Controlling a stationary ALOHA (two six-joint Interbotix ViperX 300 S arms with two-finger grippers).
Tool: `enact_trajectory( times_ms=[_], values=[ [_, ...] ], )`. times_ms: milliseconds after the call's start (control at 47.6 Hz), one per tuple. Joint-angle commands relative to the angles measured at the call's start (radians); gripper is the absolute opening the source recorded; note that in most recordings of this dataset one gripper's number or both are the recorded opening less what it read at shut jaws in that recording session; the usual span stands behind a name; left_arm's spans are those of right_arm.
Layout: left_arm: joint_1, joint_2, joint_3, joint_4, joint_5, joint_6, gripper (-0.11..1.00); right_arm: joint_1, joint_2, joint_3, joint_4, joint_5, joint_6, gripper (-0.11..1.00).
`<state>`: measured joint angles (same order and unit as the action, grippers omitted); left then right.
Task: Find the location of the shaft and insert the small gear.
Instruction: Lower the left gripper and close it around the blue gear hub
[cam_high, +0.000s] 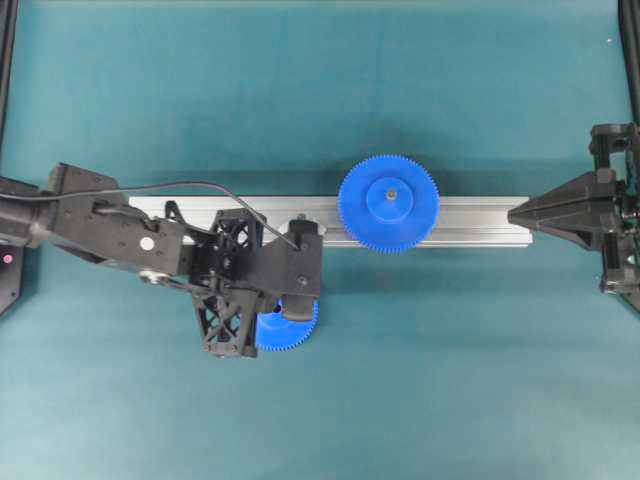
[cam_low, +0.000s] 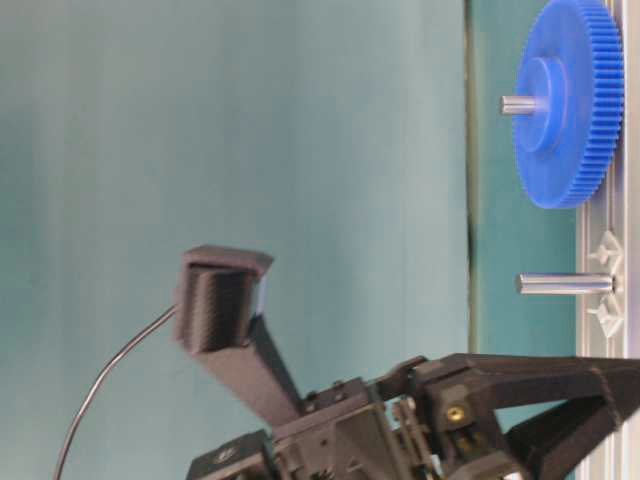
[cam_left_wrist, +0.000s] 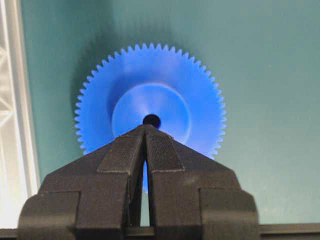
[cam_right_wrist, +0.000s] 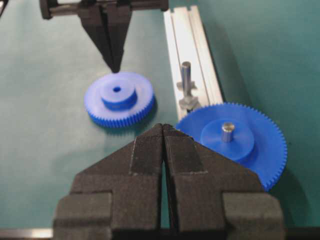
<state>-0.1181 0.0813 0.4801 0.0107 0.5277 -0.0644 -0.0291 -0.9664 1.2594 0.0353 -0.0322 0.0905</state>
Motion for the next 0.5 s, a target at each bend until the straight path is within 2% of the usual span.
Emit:
enact_trajectory(
  times_ms=[0,483],
  values=[
    [-0.003,-0.003,-0.037,0.003,0.018,0.002,0.01,-0.002,0.005,-0.011,0.002,-0.006,0.009,-0.01],
    [-0.006,0.058,-0.114,0.002,0.135,0.008,0.01,-0.003,0.0,-0.003,0.002,-0.008,0.009,-0.01]
  ],
)
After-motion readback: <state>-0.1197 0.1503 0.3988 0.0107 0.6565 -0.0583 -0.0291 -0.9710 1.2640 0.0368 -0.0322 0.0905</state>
